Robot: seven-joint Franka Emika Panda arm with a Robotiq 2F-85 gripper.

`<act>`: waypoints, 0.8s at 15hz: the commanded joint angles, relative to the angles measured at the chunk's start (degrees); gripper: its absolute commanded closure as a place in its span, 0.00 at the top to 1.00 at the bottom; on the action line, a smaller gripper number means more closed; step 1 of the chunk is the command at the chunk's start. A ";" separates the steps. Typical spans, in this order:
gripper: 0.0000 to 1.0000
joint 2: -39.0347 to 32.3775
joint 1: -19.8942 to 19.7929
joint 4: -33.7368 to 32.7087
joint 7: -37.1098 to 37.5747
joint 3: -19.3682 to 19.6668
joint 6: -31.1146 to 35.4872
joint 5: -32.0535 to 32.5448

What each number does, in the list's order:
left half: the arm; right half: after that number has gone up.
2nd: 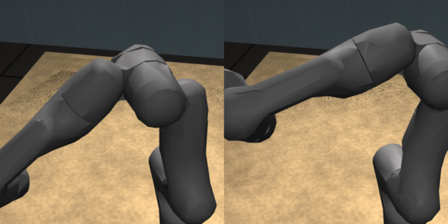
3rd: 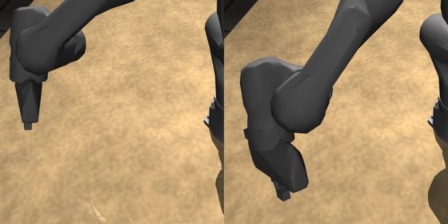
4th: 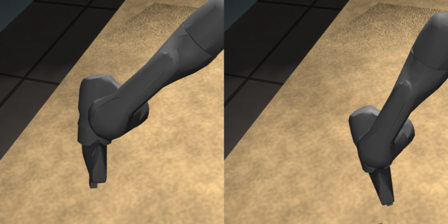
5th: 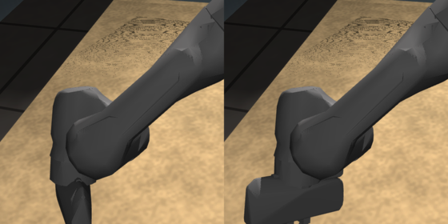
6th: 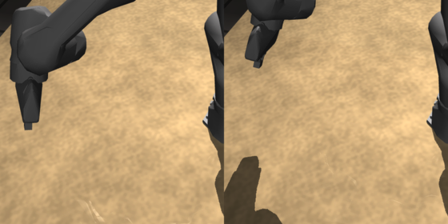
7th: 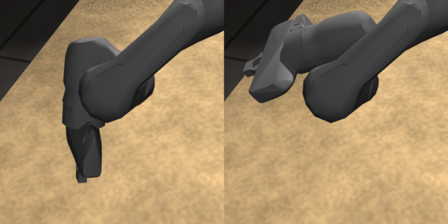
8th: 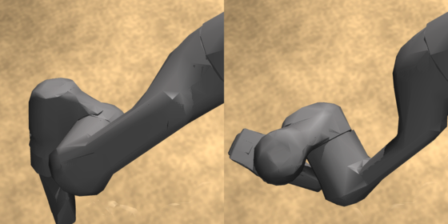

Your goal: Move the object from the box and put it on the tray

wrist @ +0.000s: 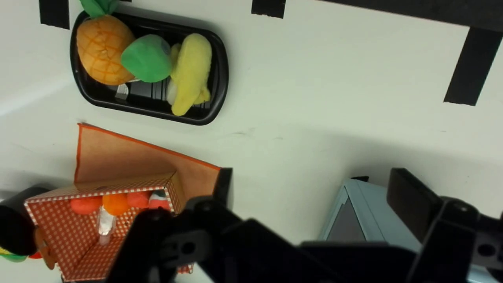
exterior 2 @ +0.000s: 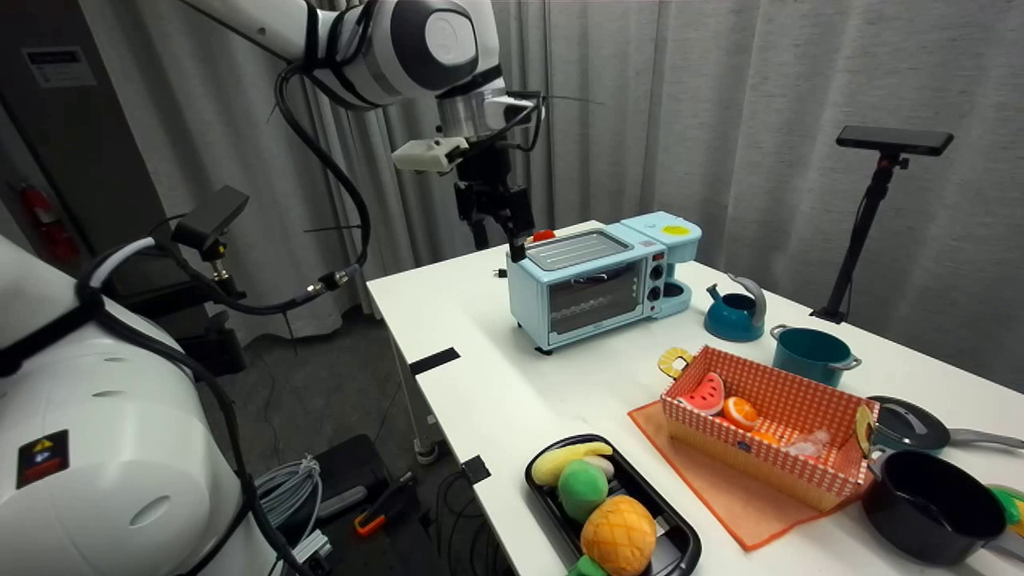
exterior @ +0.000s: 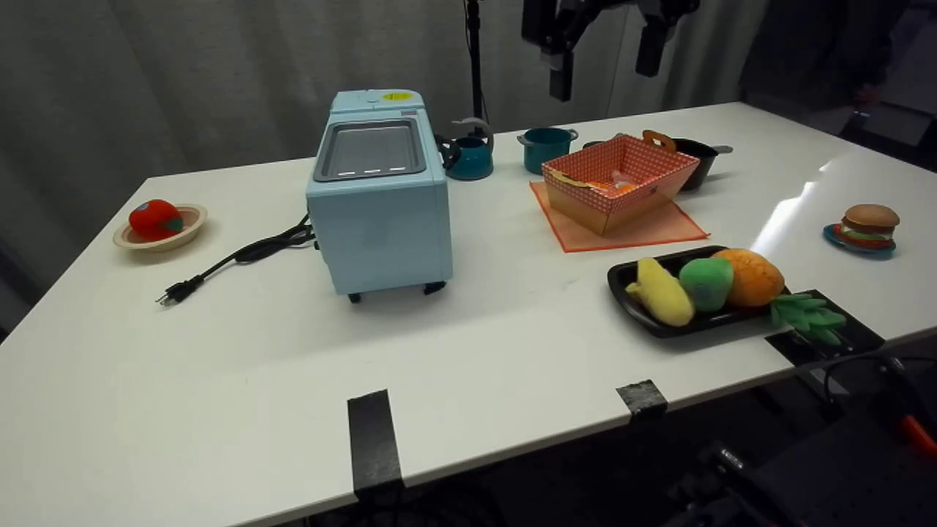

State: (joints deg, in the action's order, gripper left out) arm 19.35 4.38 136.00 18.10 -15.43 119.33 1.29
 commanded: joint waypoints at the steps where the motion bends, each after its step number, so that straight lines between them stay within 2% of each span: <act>1: 1.00 -2.77 -0.58 -2.59 -3.91 3.42 -0.37 3.17; 6: 1.00 -9.31 -2.30 -7.48 -11.54 8.97 0.57 6.49; 12: 1.00 -21.15 -4.12 -16.28 -17.69 13.66 5.23 9.74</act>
State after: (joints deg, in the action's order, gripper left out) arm 4.94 1.04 125.89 3.42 -3.13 123.00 9.85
